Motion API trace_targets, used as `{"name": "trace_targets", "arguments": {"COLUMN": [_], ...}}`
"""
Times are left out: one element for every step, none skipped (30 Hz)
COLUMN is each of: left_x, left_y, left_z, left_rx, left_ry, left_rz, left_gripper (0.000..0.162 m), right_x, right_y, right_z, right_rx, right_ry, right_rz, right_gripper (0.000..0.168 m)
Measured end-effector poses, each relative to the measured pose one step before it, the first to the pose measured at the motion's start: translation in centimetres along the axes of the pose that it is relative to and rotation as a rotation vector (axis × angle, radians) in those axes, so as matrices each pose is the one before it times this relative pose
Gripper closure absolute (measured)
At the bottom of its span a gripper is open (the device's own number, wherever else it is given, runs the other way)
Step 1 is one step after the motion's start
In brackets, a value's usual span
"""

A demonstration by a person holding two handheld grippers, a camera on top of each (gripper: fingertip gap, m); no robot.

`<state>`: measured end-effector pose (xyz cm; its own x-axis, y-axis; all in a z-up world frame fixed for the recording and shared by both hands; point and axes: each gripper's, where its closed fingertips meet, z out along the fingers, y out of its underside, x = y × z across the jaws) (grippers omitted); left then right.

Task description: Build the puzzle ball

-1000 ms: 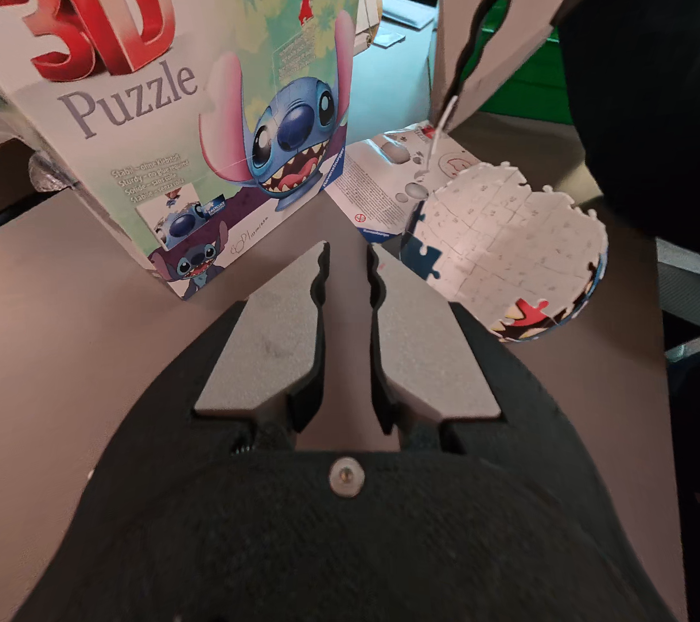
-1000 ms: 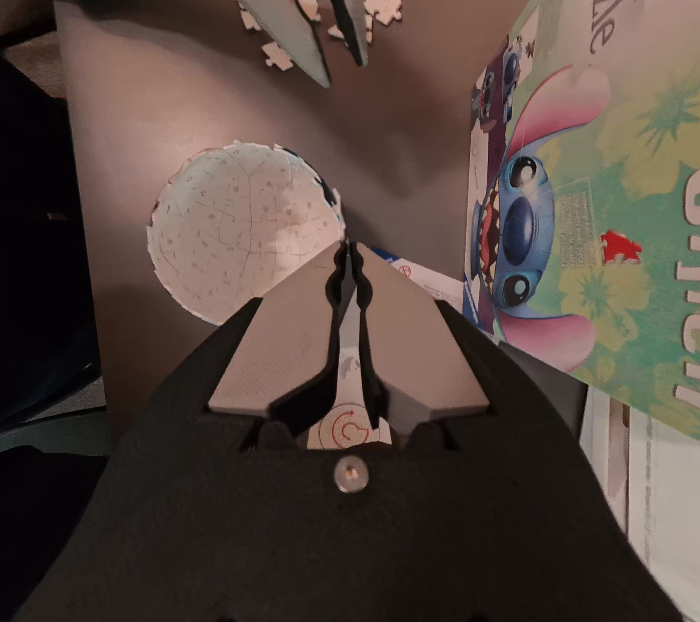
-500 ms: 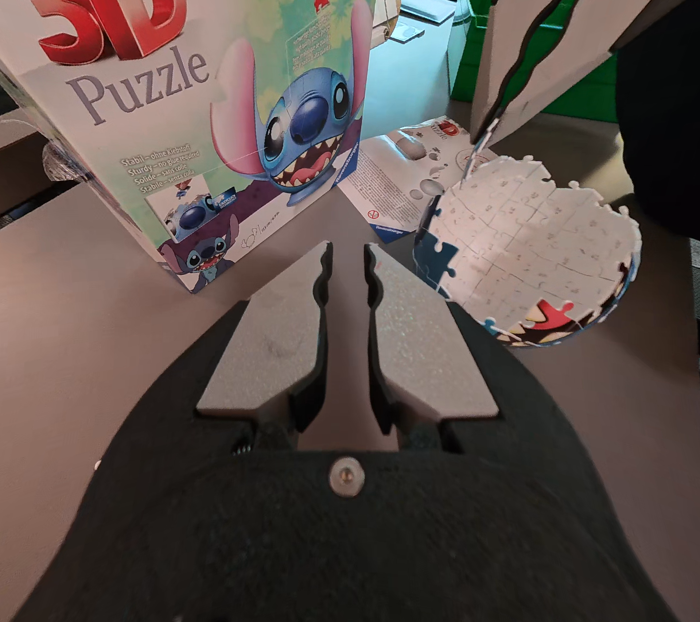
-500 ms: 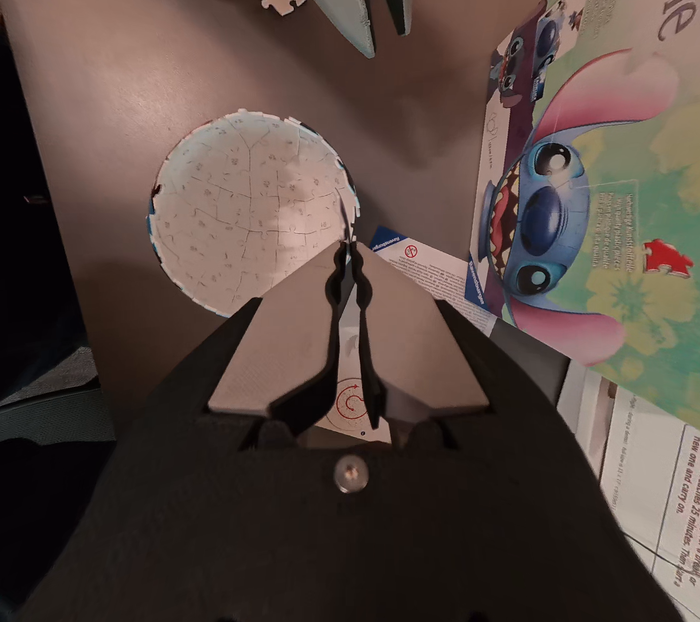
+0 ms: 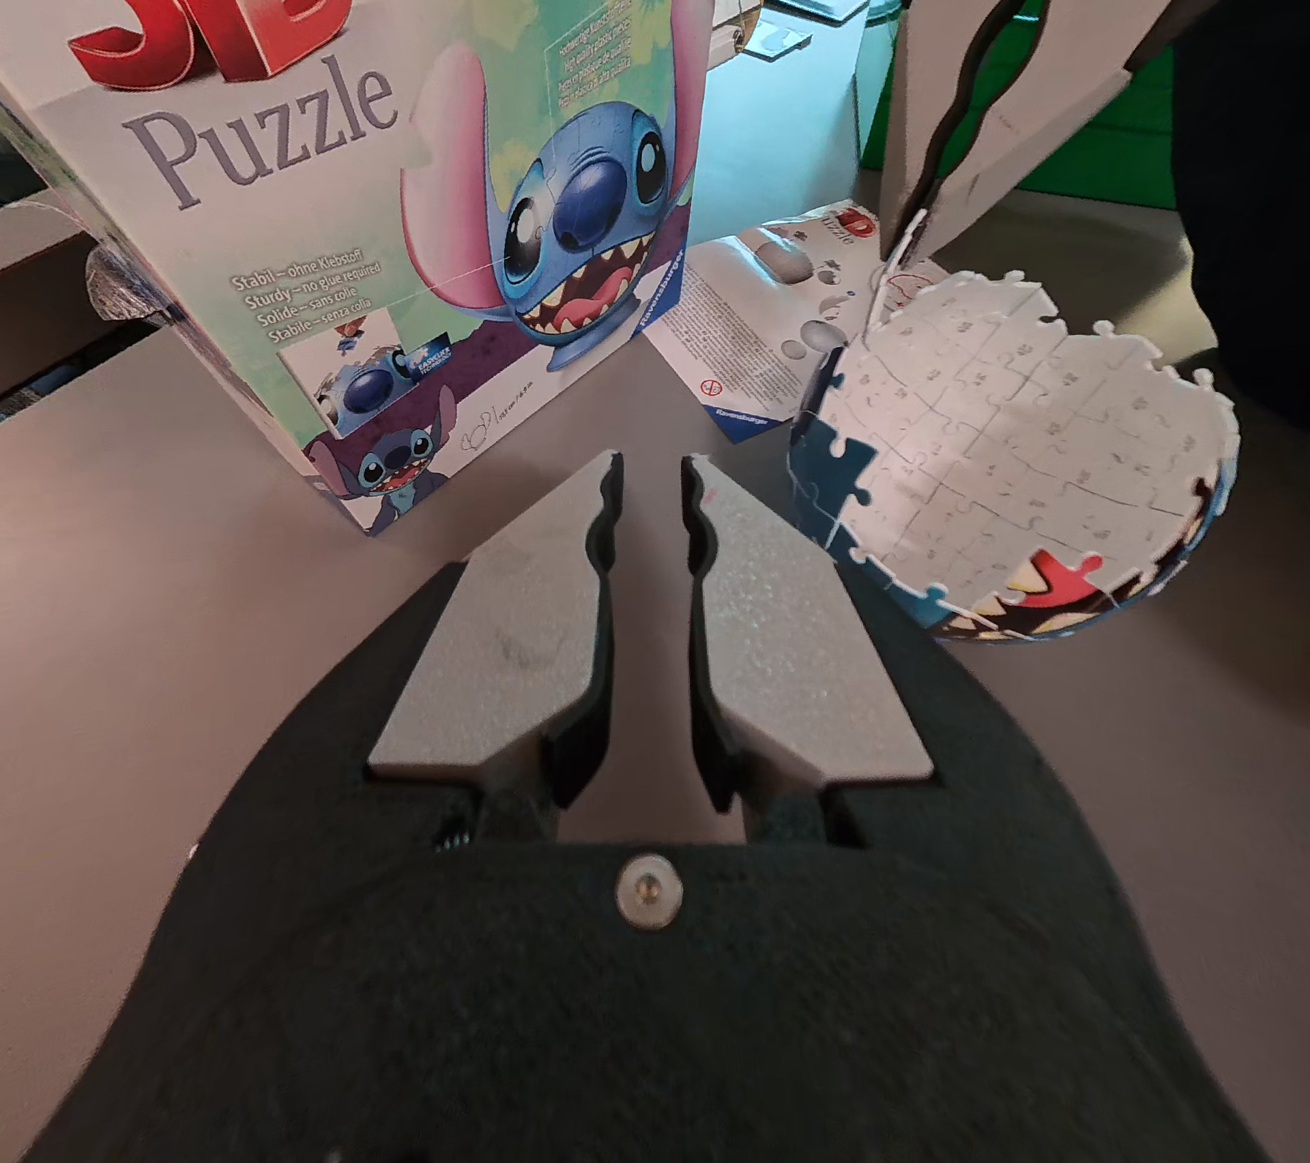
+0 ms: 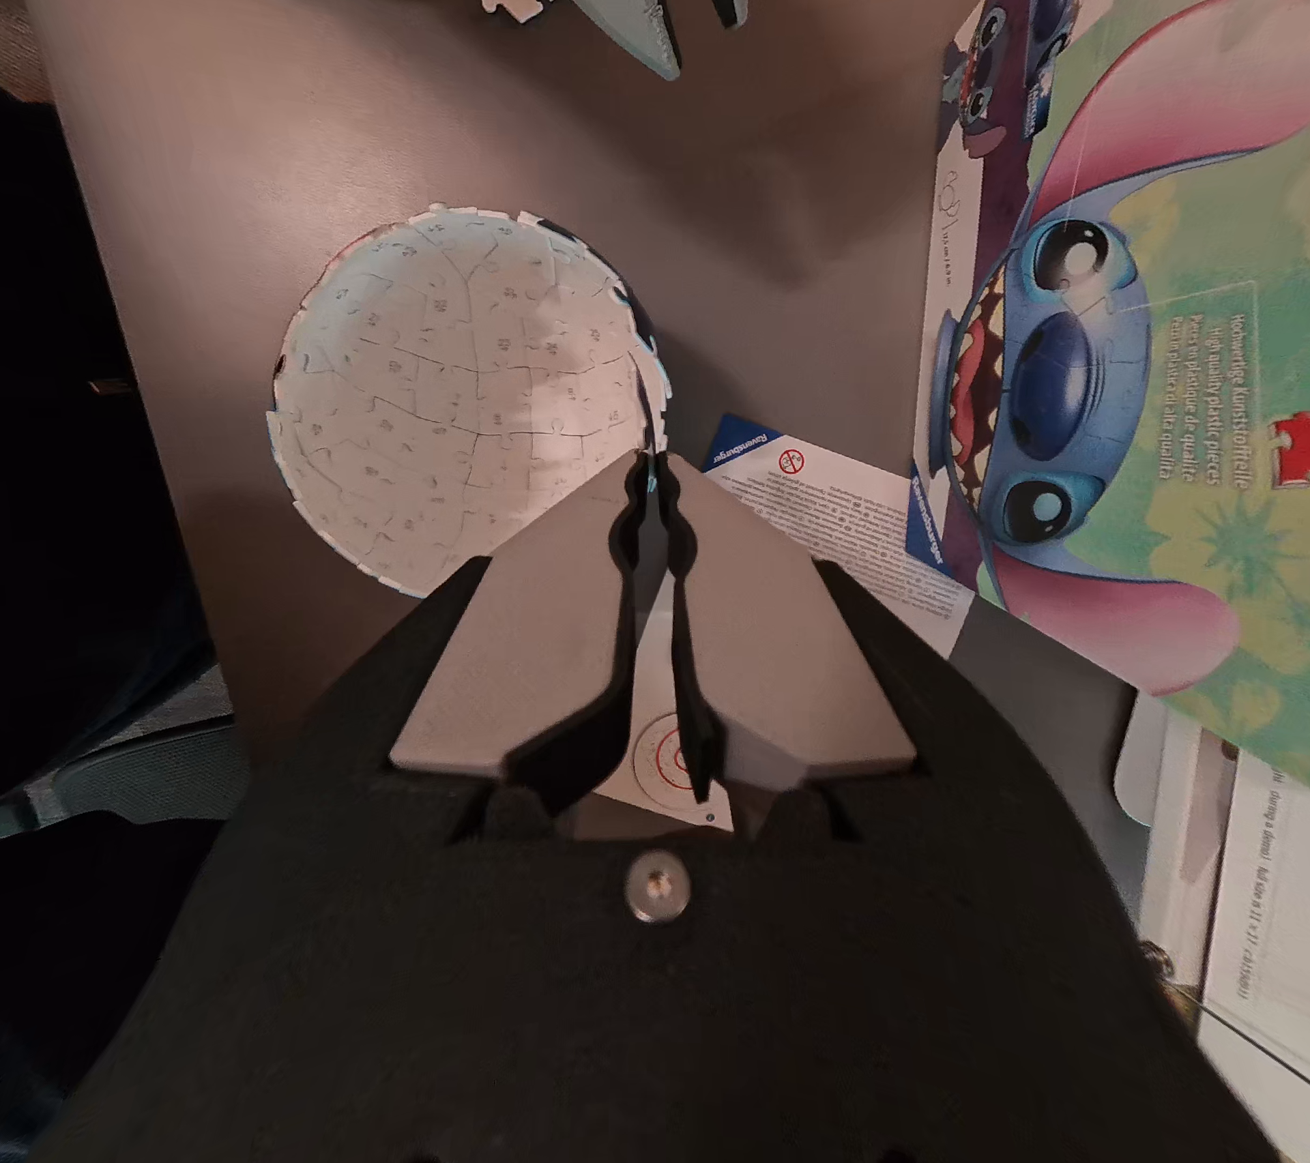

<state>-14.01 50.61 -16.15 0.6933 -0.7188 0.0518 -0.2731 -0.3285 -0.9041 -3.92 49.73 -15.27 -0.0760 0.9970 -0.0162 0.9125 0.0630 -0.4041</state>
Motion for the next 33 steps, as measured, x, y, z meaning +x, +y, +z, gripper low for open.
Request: {"name": "trace_targets", "arguments": {"left_x": [0.056,0.047,0.027,0.008,-0.037,-0.011,0.030,-0.008,-0.026,0.052,0.074,0.023,0.034,0.024,0.011,-0.030,-0.009,-0.016,-0.019,-0.023,-0.011,0.000,0.038,0.164,0.311,0.314,0.372,0.499,0.528,0.626,0.834,0.764,0.427], "left_y": [0.040,0.027,0.000,0.015,-0.023,-0.056,-0.044,-0.010,-0.010,0.025,0.081,0.045,0.042,0.018,0.017,0.009,-0.003,-0.019,-0.035,-0.062,-0.056,-0.045,-0.052,-0.106,-0.172,-0.316,-0.434,-0.597,-0.801,-0.950,-0.957,-0.895,-0.855], "left_z": [0.040,0.045,0.023,0.006,-0.016,-0.023,-0.025,-0.011,0.013,0.034,0.049,0.046,0.029,0.023,0.004,0.002,-0.011,-0.028,-0.025,-0.039,-0.036,-0.042,-0.029,-0.032,-0.020,-0.049,-0.078,-0.090,-0.110,-0.078,-0.024,0.004,0.013], "left_rx": [-0.0014,-0.0005,0.0000,-0.0006,0.0008,0.0031,0.0020,0.0013,0.0013,-0.0006,-0.0044,-0.0029,-0.0017,-0.0014,-0.0015,-0.0008,-0.0002,0.0009,0.0023,0.0033,0.0027,0.0019,0.0031,0.0053,0.0078,0.0121,0.0145,0.0163,0.0234,0.0292,0.0256,0.0191,0.0165], "left_ry": [0.0029,0.0037,0.0018,0.0002,-0.0025,-0.0004,0.0024,0.0002,-0.0011,0.0026,0.0040,-0.0004,0.0000,-0.0011,-0.0009,-0.0026,-0.0015,-0.0011,-0.0011,-0.0015,-0.0009,-0.0002,0.0015,0.0093,0.0170,0.0162,0.0169,0.0227,0.0236,0.0293,0.0441,0.0396,0.0186], "left_rz": [-0.0016,-0.0029,-0.0014,0.0003,0.0005,0.0001,-0.0012,-0.0014,-0.0007,-0.0005,-0.0002,0.0014,0.0028,0.0023,0.0026,0.0020,0.0014,0.0004,-0.0003,-0.0002,0.0003,0.0000,0.0000,0.0008,-0.0015,-0.0033,-0.0005,0.0018,-0.0010,-0.0070,-0.0131,-0.0132,-0.0054], "left_gripper": [0.148,0.148,0.148,0.148,0.148,0.149,0.149,0.149,0.149,0.148,0.148,0.148,0.148,0.148,0.148,0.148,0.148,0.148,0.149,0.149,0.149,0.149,0.149,0.149,0.149,0.148,0.148,0.148,0.148,0.148,0.148,0.148,0.147], "right_x": [0.003,0.007,-0.013,-0.032,-0.048,-0.073,-0.086,-0.057,-0.006,-0.030,-0.084,-0.080,-0.021,0.018,0.046,0.010,-0.063,-0.136,-0.118,-0.072,-0.041,-0.075,-0.123,-0.138,-0.138,-0.158,-0.196,-0.245,-0.253,-0.140,-0.030,-0.073,-0.159], "right_y": [-0.039,-0.026,-0.032,-0.048,-0.061,-0.065,-0.074,-0.045,-0.034,-0.033,-0.072,-0.093,-0.105,-0.132,-0.169,-0.208,-0.221,-0.241,-0.242,-0.231,-0.203,-0.191,-0.200,-0.239,-0.324,-0.424,-0.614,-0.777,-0.796,-0.704,-0.654,-0.550,-0.428], "right_z": [-0.035,-0.055,-0.053,-0.060,-0.069,-0.069,-0.079,-0.083,-0.099,-0.105,-0.094,-0.098,-0.087,-0.099,-0.097,-0.114,-0.109,-0.120,-0.135,-0.144,-0.151,-0.142,-0.120,-0.124,-0.114,-0.135,-0.176,-0.191,-0.201,-0.184,-0.159,-0.121,-0.089], "right_rx": [0.0065,0.0072,0.0089,0.0103,0.0108,0.0108,0.0097,0.0078,0.0066,0.0067,0.0083,0.0100,0.0100,0.0105,0.0126,0.0147,0.0160,0.0169,0.0175,0.0170,0.0151,0.0138,0.0141,0.0164,0.0197,0.0247,0.0356,0.0459,0.0456,0.0402,0.0372,0.0322,0.0253], "right_ry": [-0.0070,-0.0083,-0.0100,-0.0119,-0.0135,-0.0138,-0.0136,-0.0104,-0.0055,-0.0046,-0.0072,-0.0074,-0.0052,-0.0031,-0.0022,-0.0046,-0.0093,-0.0127,-0.0114,-0.0074,-0.0053,-0.0067,-0.0089,-0.0092,-0.0098,-0.0107,-0.0120,-0.0156,-0.0175,-0.0118,-0.0057,-0.0071,-0.0109], "right_rz": [0.0046,0.0054,0.0047,0.0031,0.0020,0.0017,0.0025,0.0032,0.0026,0.0005,-0.0016,-0.0015,0.0004,0.0017,0.0018,0.0015,0.0006,-0.0009,-0.0018,-0.0009,0.0003,-0.0001,-0.0016,-0.0027,-0.0031,-0.0047,-0.0086,-0.0104,-0.0070,-0.0028,-0.0018,-0.0014,-0.0021], "right_gripper": [0.168,0.168,0.168,0.168,0.168,0.168,0.168,0.168,0.168,0.168,0.168,0.168,0.168,0.168,0.168,0.168,0.168,0.168,0.168,0.168,0.168,0.168,0.168,0.168,0.168,0.168,0.168,0.168,0.168,0.168,0.168,0.168,0.168]}}
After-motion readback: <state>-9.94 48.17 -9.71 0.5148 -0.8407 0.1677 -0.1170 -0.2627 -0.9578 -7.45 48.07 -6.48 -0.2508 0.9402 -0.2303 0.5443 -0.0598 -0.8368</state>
